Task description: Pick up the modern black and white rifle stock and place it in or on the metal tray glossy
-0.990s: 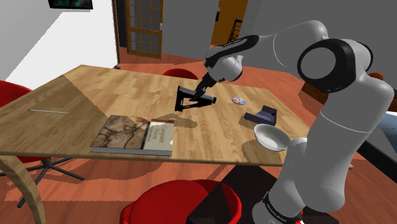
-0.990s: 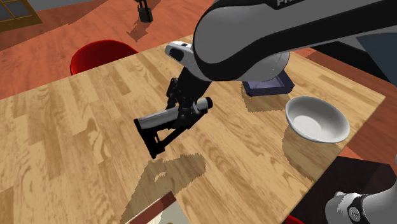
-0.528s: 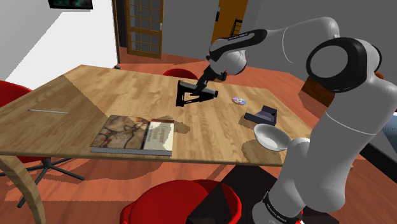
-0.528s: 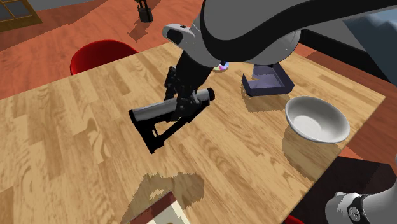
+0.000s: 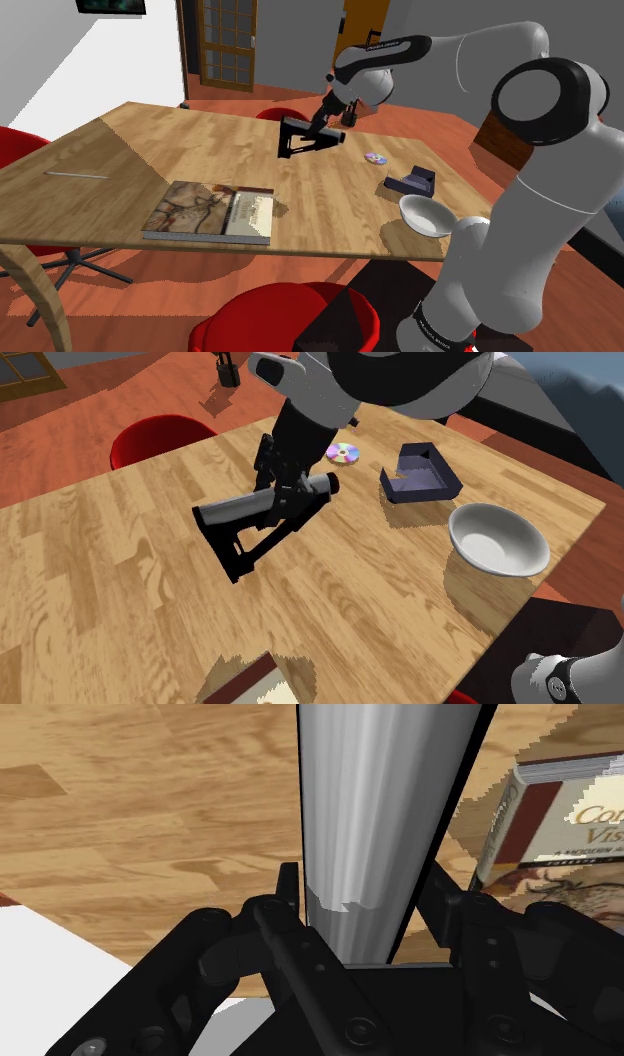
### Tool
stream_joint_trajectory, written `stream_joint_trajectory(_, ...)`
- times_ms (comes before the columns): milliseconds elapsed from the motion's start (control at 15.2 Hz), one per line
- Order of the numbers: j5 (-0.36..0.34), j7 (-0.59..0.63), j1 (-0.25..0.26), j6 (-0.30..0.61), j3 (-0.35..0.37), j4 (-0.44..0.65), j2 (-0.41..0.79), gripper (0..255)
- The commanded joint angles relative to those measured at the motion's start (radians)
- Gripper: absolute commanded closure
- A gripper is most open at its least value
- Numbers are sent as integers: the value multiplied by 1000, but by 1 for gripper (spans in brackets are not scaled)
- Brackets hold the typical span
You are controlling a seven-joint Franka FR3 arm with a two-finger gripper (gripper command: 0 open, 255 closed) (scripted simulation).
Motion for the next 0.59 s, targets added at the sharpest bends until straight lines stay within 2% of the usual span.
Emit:
stream_joint_trajectory(0,-24,2,-9,-14,-7,-7,-28,255)
stream_joint_trajectory(528,-117,-90,-95,-99,-81,-64,-161,255)
